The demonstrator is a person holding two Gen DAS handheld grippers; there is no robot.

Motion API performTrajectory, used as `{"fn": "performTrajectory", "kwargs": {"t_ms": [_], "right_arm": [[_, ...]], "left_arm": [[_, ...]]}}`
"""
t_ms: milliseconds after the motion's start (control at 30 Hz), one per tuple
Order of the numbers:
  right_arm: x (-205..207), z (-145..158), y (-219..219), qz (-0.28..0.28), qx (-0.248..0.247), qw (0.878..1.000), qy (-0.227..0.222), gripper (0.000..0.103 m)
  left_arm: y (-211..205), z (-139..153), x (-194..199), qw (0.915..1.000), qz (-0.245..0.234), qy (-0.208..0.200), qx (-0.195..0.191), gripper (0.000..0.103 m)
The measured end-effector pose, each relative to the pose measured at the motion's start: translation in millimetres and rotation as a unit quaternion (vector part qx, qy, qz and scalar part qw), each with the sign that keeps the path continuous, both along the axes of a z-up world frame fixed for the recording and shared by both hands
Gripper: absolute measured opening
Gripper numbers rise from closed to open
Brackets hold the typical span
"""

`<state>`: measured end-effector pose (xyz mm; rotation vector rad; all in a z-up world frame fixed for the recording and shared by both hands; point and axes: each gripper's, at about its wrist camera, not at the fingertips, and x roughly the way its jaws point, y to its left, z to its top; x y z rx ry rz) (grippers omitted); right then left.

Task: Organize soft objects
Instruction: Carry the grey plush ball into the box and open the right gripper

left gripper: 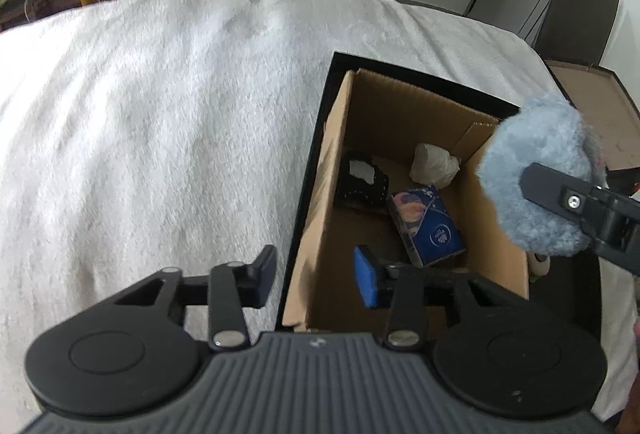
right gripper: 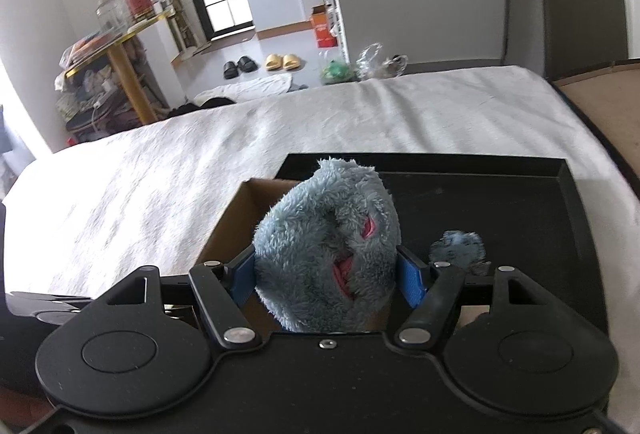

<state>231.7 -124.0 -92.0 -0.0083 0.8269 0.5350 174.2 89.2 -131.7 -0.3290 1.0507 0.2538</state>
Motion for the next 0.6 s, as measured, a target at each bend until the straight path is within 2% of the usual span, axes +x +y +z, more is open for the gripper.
{"fn": "performTrajectory", "kwargs": {"t_ms": [233,433,500,600], "right_arm": [[-2.3,-4.7,20.2,0.019,-0.007,1.0,0.014,0.068],[-2.4,-11.3,36.5,0.026,0.001,0.999,0.037,0.068],[-2.4,-13.5,41.9,0.034,0.014,0.998,0.05,0.073],[-1.2,-15.8,46.6,0.036,0.024,0.997,0.065,0.074]], "left_arm": [[7.7,-11.5,-3.0,0.9996,0.005,0.008,-0.027,0.012],[15.0,-13.6,-4.0,0.9991,0.006,0.008,-0.041,0.012],[17.0,-14.4,-4.1,0.9989,0.008,0.008,-0.046,0.012],[18.0,-14.5,-4.1,0.9988,0.005,0.007,-0.048,0.012]]}}
